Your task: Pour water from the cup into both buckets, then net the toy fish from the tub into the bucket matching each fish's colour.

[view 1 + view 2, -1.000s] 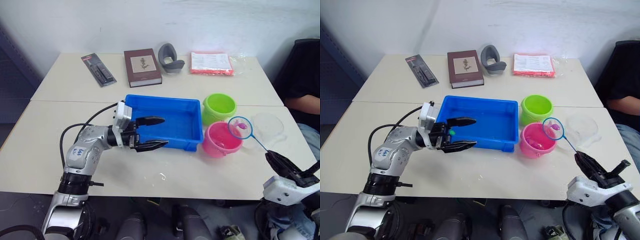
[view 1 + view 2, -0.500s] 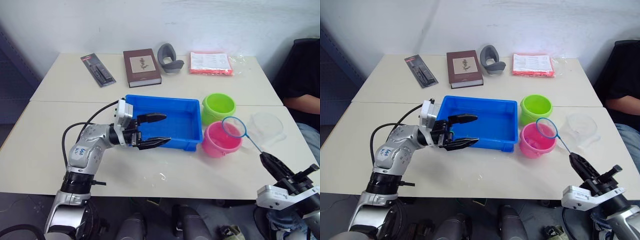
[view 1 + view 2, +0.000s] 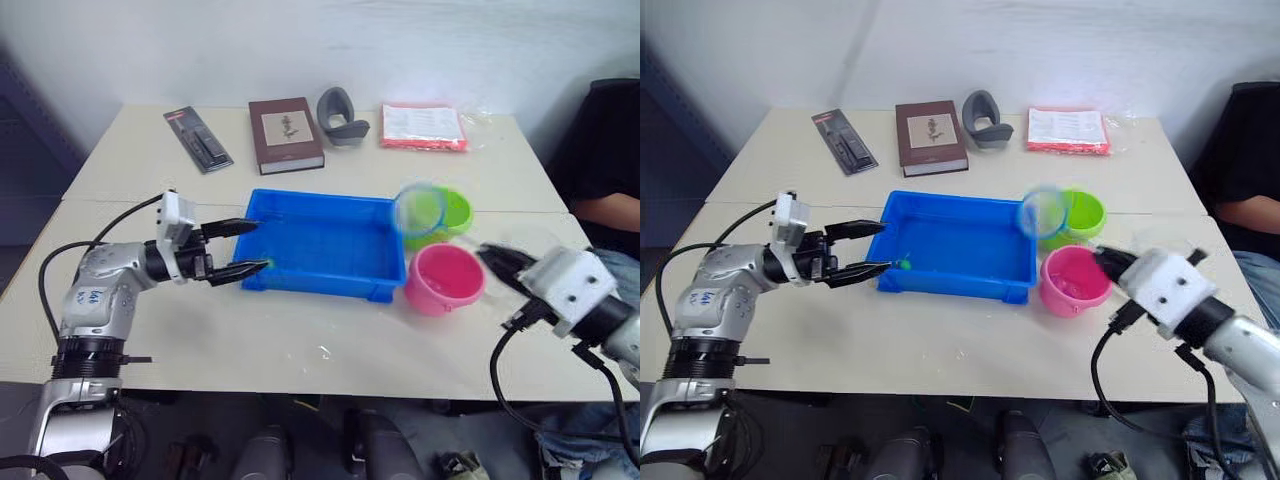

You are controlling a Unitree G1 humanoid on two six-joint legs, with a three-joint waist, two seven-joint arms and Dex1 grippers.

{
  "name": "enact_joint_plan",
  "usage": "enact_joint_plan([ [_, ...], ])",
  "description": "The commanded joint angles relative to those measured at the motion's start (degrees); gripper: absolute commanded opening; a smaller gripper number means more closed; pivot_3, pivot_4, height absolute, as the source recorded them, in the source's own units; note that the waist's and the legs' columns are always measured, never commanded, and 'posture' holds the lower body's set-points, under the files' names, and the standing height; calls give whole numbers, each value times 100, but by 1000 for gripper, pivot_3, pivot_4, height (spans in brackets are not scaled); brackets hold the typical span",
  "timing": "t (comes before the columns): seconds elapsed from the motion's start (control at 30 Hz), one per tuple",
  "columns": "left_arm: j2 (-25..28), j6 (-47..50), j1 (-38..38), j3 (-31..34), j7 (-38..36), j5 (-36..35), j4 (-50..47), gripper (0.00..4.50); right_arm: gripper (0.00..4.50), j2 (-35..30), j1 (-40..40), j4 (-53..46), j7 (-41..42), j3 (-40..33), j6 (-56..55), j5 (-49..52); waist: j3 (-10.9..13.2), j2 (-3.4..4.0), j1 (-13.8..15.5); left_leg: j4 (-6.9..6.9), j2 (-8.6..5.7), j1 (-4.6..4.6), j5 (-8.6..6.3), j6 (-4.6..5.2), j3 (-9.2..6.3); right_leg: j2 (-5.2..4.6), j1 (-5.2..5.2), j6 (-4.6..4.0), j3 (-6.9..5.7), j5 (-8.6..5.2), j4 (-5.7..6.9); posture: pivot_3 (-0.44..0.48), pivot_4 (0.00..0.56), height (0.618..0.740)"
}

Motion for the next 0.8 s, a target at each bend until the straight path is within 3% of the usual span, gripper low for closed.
enact_joint_plan([
  [0.03, 169, -308, -136, 198, -105, 93, 265, 4470, 0, -192, -1189, -57, -143, 802, 960, -105, 0, 0, -23, 0, -5, -2, 1, 2, 1, -6, -3, 1, 1, 1, 0, 0, 150, 740],
  [0.17, 346, -413, -26, 304, -180, 134, 370, 4470, 0, -405, -2194, 226, 137, 1628, 1069, -638, 0, 1, -42, -6, -3, -7, -1, -1, -6, -9, -8, -2, -9, -1, -6, 0, 150, 740],
  [0.27, 408, -555, -87, 276, -251, 230, 605, 4470, 0, -823, -3026, 1093, 682, 2610, 81, -1840, 3, 6, -58, -7, -8, -13, 2, -8, 6, -10, -18, -2, -7, -1, -9, 0, 150, 740],
  [0.4, 361, -488, -196, 136, -321, 289, 616, 4470, 0, -885, -3861, 2045, 1311, 3339, -915, -2782, 3, 5, -57, -5, -9, -15, 0, -3, 16, -7, -18, 2, -4, 1, -13, 0, 150, 740],
  [0.8, 201, -482, -491, -403, -605, 518, 415, 4470, 0, -147, -5245, 3429, 3454, 4178, -2964, -3400, 3, 5, -73, -4, -1, -19, 4, -13, 22, 6, -19, 10, -7, 5, -4, 0, 150, 740],
])
